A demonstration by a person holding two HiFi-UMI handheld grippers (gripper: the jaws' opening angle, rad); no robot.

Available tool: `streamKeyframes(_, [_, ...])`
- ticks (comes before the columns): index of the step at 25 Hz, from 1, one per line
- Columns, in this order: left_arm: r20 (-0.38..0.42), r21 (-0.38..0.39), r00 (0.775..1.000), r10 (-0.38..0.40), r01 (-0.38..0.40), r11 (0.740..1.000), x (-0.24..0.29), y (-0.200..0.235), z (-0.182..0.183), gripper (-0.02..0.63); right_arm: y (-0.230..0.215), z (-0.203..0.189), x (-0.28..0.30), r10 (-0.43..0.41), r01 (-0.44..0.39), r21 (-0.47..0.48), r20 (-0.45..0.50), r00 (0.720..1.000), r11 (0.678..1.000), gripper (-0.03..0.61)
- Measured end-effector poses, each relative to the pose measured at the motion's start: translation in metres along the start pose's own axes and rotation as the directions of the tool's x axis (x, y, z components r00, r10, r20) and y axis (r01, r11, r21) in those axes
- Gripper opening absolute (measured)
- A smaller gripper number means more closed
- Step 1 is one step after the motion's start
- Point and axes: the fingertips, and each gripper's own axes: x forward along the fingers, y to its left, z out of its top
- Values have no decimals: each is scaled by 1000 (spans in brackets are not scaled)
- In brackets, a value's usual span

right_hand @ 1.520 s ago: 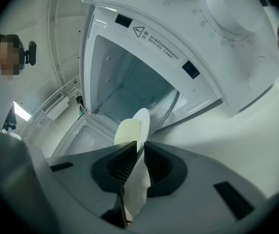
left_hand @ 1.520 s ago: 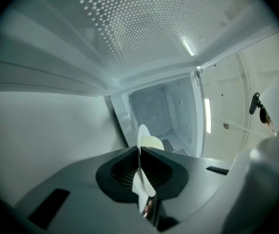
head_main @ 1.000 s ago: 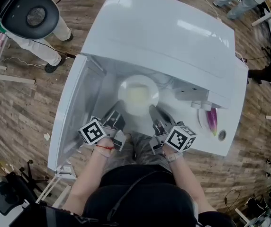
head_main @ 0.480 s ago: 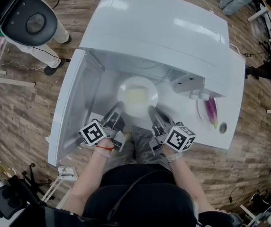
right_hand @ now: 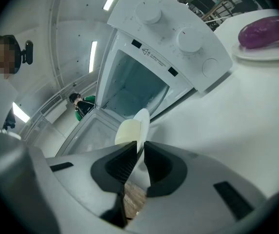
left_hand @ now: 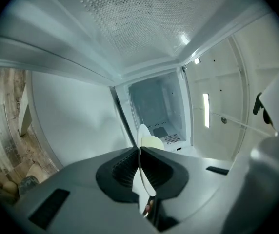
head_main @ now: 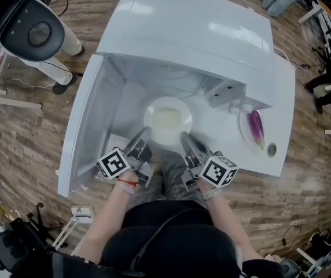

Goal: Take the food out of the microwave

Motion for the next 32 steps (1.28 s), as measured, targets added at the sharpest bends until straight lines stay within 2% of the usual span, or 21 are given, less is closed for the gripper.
streamKeyframes(3, [-10, 8, 1000, -14, 14, 1000, -3, -1, -4, 21, -1, -6, -5, -6, 6, 4, 2, 1000, 1000, 61])
streamKeyframes(5, [-20, 40, 999, -26, 26, 999, -4, -2, -6, 21, -1, -9, -8, -9, 9, 6, 2, 1000, 1000, 61])
streamKeyframes(8, [-32, 56, 999, 11, -9, 998, -10, 5, -11, 21, -2, -15, -12, -14, 14, 8, 2, 1000, 1000, 61])
streamKeyframes(10, [-37, 63, 999, 2, 0, 998, -12, 4, -13, 21, -2, -18, -15, -15, 15, 9, 3, 1000, 1000, 61])
streamKeyframes(13, [-45, 81, 998, 53, -49, 995, -20, 13, -16, 21, -1, -22, -18, -16, 16, 8, 3, 1000, 1000, 61])
streamKeyframes(16, [-48, 71, 999, 26, -23, 997, -22, 11, -21, 21, -2, -28, -22, -21, 21, 9, 0, 1000, 1000, 61])
streamKeyframes(19, [-52, 79, 997, 51, -46, 996, -28, 16, -26, 21, -3, -33, -26, -25, 25, 12, -3, 1000, 1000, 61])
streamKeyframes(22, [-46, 53, 999, -10, 13, 999, -26, 8, -31, 21, -5, -38, -30, -26, 26, 13, -4, 1000, 1000, 61])
streamKeyframes(26, [-49, 66, 998, 30, -27, 997, -33, 17, -35, 21, -7, -44, -33, -28, 28, 15, -6, 1000, 999, 61])
streamKeyframes(32, [-48, 54, 999, -5, 8, 999, -35, 14, -41, 21, -8, -51, -37, -29, 29, 19, -7, 1000, 999, 61])
